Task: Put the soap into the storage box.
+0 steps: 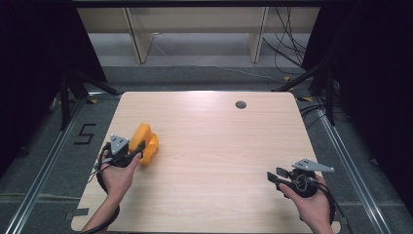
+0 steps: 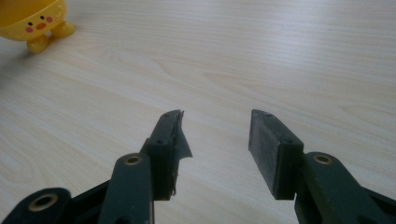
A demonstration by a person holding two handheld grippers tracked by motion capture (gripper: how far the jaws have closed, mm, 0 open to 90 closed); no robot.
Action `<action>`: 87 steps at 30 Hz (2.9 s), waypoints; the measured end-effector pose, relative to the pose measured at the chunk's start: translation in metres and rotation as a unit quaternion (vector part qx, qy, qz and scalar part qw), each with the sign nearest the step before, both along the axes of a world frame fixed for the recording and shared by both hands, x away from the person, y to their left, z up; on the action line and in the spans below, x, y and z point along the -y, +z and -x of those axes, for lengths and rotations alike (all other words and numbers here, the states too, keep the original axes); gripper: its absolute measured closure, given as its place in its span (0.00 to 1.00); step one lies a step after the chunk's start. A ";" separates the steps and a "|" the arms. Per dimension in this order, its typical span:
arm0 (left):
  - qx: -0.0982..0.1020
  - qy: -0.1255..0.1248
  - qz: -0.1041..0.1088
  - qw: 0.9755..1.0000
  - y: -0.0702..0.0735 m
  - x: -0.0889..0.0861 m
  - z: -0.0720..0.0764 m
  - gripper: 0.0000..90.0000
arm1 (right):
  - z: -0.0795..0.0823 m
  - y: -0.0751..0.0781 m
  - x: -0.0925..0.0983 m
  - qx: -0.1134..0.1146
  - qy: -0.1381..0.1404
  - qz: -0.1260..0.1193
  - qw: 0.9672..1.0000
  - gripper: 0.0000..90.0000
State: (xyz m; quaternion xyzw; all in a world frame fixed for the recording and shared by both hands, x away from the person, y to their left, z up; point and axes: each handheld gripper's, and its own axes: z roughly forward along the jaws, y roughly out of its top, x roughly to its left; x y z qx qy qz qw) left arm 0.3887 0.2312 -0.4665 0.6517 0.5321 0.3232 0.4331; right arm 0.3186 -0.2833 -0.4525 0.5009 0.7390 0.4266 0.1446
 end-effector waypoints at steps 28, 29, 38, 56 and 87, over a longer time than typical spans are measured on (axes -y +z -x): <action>-0.011 0.043 -0.012 0.999 -0.020 0.008 -0.012 0.67 | -0.001 -0.003 -0.002 -0.009 0.004 0.004 1.000 0.60; -0.011 0.043 -0.011 0.999 -0.020 0.008 -0.012 0.67 | -0.001 -0.003 -0.001 -0.008 0.007 0.000 1.000 0.60; -0.007 0.048 0.001 0.999 -0.022 0.009 -0.012 0.67 | -0.001 -0.003 -0.001 -0.014 0.009 0.003 1.000 0.60; -0.005 0.020 -0.008 1.000 -0.020 0.004 -0.012 0.47 | -0.001 -0.004 -0.001 -0.018 0.008 0.008 1.000 0.58; -0.023 -0.035 -0.036 0.998 -0.007 -0.035 0.062 0.28 | 0.000 -0.006 -0.002 -0.043 -0.001 -0.003 0.999 0.55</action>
